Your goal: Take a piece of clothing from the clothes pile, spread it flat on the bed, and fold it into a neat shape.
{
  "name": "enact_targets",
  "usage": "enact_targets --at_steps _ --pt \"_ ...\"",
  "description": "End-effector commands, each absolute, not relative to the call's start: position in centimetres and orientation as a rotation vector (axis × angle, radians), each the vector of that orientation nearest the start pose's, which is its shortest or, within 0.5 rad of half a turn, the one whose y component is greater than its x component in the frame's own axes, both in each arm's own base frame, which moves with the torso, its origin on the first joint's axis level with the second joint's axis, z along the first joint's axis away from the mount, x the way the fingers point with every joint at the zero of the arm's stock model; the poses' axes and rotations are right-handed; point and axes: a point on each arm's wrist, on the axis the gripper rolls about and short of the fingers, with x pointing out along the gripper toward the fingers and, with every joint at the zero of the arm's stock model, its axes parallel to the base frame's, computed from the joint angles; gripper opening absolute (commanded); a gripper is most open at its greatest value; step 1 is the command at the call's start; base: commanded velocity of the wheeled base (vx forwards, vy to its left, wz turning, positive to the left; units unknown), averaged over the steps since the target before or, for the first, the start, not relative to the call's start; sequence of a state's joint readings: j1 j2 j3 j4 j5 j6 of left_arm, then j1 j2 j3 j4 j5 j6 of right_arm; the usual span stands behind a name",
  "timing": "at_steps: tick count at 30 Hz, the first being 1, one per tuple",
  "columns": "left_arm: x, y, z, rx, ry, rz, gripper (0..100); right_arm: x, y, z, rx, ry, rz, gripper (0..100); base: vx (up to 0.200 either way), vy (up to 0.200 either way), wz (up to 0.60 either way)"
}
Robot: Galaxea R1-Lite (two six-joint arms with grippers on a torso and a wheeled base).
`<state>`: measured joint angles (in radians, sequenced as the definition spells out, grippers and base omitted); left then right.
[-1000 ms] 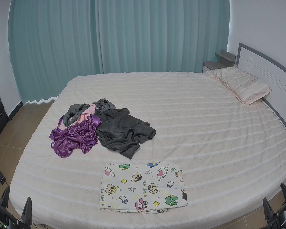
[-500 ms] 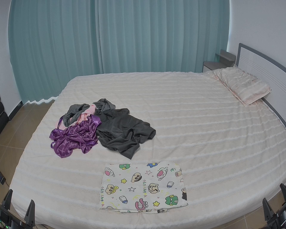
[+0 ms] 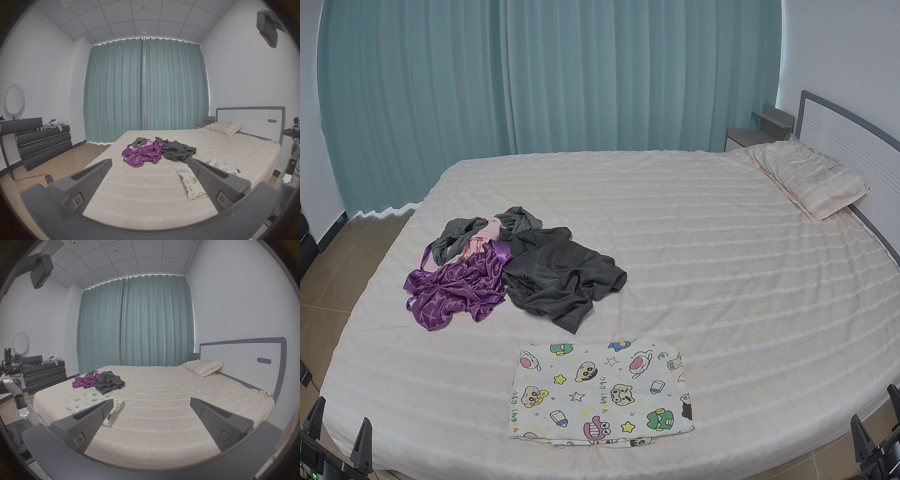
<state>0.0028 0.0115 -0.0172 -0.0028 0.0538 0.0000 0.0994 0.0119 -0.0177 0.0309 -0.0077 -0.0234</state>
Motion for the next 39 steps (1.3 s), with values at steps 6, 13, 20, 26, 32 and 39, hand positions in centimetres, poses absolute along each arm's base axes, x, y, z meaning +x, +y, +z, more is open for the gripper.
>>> enact_targets --at_steps 6,13,20,26,32,39 --pt "-2.24 0.11 7.59 0.0 0.003 0.057 100 -2.35 -0.25 7.53 -0.024 0.019 0.092 100 0.0 0.0 0.0" --pt "-2.25 0.11 7.59 -0.001 0.001 0.057 100 -2.35 -0.25 7.53 -0.024 0.019 0.092 100 0.0 0.0 0.0" --pt "-2.25 0.11 7.59 -0.001 0.001 0.057 100 -2.35 -0.26 7.53 -0.024 0.019 0.091 100 0.0 0.0 0.0" --pt "-2.25 0.11 7.59 -0.001 0.001 0.057 100 -2.35 -0.25 7.53 -0.027 0.019 0.092 100 0.0 0.0 0.0" --pt "-2.25 0.11 7.59 0.0 0.002 0.057 100 -2.35 -0.25 7.53 -0.026 0.019 0.092 100 0.0 0.0 0.0" --pt "-2.25 0.11 7.59 -0.001 0.001 0.057 100 -2.35 -0.25 7.53 -0.026 0.019 0.092 100 0.0 0.0 0.0"
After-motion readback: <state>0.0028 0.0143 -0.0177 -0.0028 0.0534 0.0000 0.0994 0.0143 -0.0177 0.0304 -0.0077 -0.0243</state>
